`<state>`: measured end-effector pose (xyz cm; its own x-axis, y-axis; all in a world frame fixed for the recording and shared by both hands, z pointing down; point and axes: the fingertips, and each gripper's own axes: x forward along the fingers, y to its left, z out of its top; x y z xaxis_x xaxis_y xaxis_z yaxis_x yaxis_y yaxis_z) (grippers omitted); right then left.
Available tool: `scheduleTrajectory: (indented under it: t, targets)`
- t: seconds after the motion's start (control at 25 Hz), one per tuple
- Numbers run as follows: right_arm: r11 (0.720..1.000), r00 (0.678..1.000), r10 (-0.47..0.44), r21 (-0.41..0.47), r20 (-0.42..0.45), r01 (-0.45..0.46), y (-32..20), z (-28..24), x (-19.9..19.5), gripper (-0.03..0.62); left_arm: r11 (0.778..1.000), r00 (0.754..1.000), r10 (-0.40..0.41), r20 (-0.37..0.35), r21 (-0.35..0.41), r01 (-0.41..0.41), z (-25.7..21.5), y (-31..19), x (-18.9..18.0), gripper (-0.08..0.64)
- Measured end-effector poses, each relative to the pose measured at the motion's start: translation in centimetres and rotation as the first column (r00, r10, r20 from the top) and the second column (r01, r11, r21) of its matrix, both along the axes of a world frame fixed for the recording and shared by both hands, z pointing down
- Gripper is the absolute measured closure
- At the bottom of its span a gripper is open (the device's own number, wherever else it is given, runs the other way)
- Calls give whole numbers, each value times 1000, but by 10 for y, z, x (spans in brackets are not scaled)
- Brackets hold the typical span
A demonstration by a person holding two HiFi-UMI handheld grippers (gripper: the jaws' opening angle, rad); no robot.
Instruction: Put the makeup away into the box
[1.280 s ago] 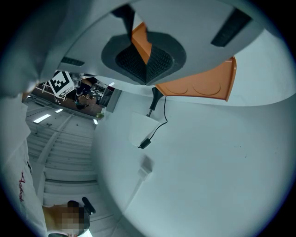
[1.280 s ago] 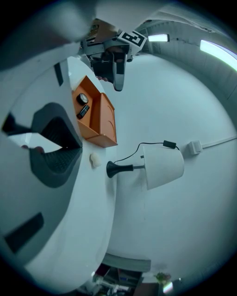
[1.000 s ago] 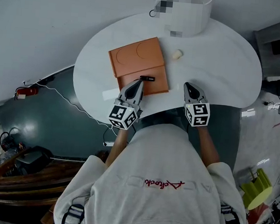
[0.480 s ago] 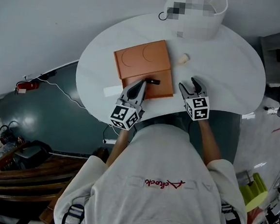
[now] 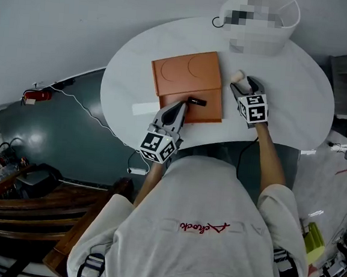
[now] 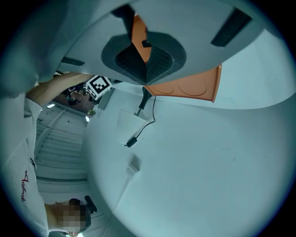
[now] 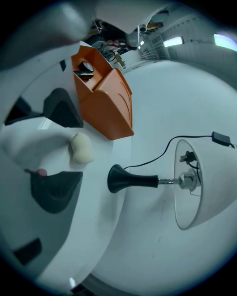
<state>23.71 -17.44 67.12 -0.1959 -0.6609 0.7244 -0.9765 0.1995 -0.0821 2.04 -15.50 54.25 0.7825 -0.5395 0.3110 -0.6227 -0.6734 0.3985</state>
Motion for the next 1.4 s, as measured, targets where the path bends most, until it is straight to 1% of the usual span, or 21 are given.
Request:
scheduleTrajectory:
  t: [0.2,0.36,0.44,0.56,0.76,0.96,1.12,1.24,1.4]
  targets:
    - [997,998,-58,-46,-29,57,-17,8,-1,310,1000,1000,-25,7,1,25,0,-2,-11,551]
    - [991,990,-111,-81,-87,104,-16,19,-4,311,999,999,-39,10,4,39,-1,-2,-17,551]
    - [990,987,-119,-83,-106,111,-15,22,-5,327,999,999,-45,11,7,45,-2,-3,-21,551]
    - [992,988,-112,-73,-106,105,-15,19,-6,347,999,999,-49,11,9,49,-3,-2,-24,551]
    - [997,991,-76,12,-110,78,-12,1,-4,358,999,999,-42,8,19,42,-5,-2,-22,551]
    - [993,996,-19,117,-82,28,8,-34,-7,360,999,1000,-29,1,32,29,-10,1,-18,551]
    - [980,1000,14,201,-13,-11,26,-68,-17,360,999,1000,-22,1,44,22,-12,2,-14,551]
    - [963,999,26,267,37,-35,42,-96,-29,360,998,1000,-21,0,55,21,-15,4,-13,551]
    - [940,997,39,335,70,-60,69,-125,-46,362,997,1000,-23,-3,70,24,-19,8,-13,551]
